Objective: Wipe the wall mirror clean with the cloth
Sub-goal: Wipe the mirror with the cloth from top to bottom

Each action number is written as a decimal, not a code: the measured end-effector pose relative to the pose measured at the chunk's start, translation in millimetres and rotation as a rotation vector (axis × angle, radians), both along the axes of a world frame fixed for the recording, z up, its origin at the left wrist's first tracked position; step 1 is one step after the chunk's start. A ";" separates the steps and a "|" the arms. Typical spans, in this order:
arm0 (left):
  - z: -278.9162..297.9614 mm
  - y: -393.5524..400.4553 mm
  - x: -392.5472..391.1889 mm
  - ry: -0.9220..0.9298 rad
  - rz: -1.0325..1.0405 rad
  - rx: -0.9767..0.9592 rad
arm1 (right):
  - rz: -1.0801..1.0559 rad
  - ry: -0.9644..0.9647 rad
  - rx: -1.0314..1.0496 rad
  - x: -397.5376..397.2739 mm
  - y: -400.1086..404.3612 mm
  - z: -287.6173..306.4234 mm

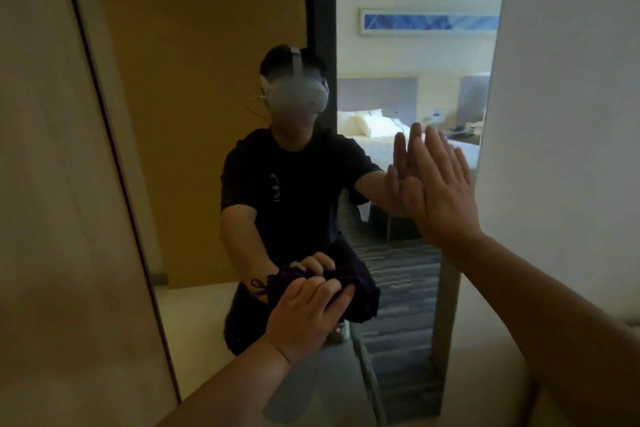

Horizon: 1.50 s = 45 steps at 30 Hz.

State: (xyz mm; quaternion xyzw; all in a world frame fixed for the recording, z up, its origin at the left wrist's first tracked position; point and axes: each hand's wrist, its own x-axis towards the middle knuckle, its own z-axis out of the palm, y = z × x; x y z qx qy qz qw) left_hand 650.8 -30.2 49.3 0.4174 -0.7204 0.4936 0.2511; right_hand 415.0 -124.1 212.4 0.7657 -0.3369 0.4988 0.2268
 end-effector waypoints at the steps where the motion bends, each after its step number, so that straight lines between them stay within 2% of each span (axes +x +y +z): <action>1: 3.6 0.5 0.4 -0.009 0.005 0.026 | -0.010 -0.048 0.025 -9.8 -0.8 5.3; 3: 11.1 0.9 2.1 -0.035 0.005 0.051 | -0.092 -0.108 0.095 -32.7 -10.1 13.9; 6: 17.1 -0.1 -2.5 -0.063 0.002 0.049 | -0.183 -0.027 0.141 -52.8 -28.7 14.6; 9: 52.4 -11.6 -27.7 0.077 -0.040 -0.068 | -0.151 -0.012 0.125 -50.8 -39.3 10.5; 12: 143.7 -25.9 -54.3 0.213 -0.087 -0.223 | -0.127 -0.045 0.108 -49.7 -45.7 8.2; 16: 295.8 -42.7 -72.9 0.200 0.003 -0.376 | -0.098 -0.036 0.114 -50.4 -54.8 6.3; 19: 342.7 -51.8 -77.9 0.229 0.082 -0.367 | -0.085 -0.024 0.091 -51.3 -60.8 4.9; 21: 325.0 -55.0 -80.7 0.181 0.092 -0.399 | -0.066 -0.028 0.065 -52.7 -65.2 3.8; 24: 245.8 -58.9 -84.5 0.035 0.046 -0.417 | -0.019 -0.086 -0.011 -50.7 -73.0 1.1; 29: 86.7 -57.2 -83.9 -0.033 0.027 -0.282 | 0.019 -0.107 -0.096 -51.0 -78.2 -2.1; 31: 29.2 -49.9 -81.3 -0.128 0.038 -0.178 | 0.020 -0.107 -0.053 -51.9 -74.7 -0.1; 33: -3.7 -42.9 -78.2 -0.133 0.047 -0.102 | 0.033 -0.085 0.019 -52.5 -66.8 3.6; 36: -5.8 -39.9 -80.8 -0.109 0.063 -0.062 | 0.168 -0.097 0.045 -63.7 -52.8 12.4; 38: 0.6 -36.8 -82.3 -0.120 0.062 -0.044 | 0.181 -0.204 0.080 -82.7 -52.9 10.7; 40: 4.7 -33.6 -84.1 -0.092 0.041 -0.014 | 0.031 -0.223 0.188 -108.4 -65.0 7.1; 42: 13.3 -33.5 -87.4 -0.066 0.027 0.010 | -0.172 -0.061 0.251 -125.9 -79.6 -0.4; 43: 25.1 -34.5 -91.6 -0.035 0.012 0.001 | -0.228 0.017 0.248 -130.0 -85.5 -3.7; 45: 65.4 -40.0 -103.1 0.103 -0.037 -0.051 | -0.250 0.057 0.253 -130.3 -89.3 -3.6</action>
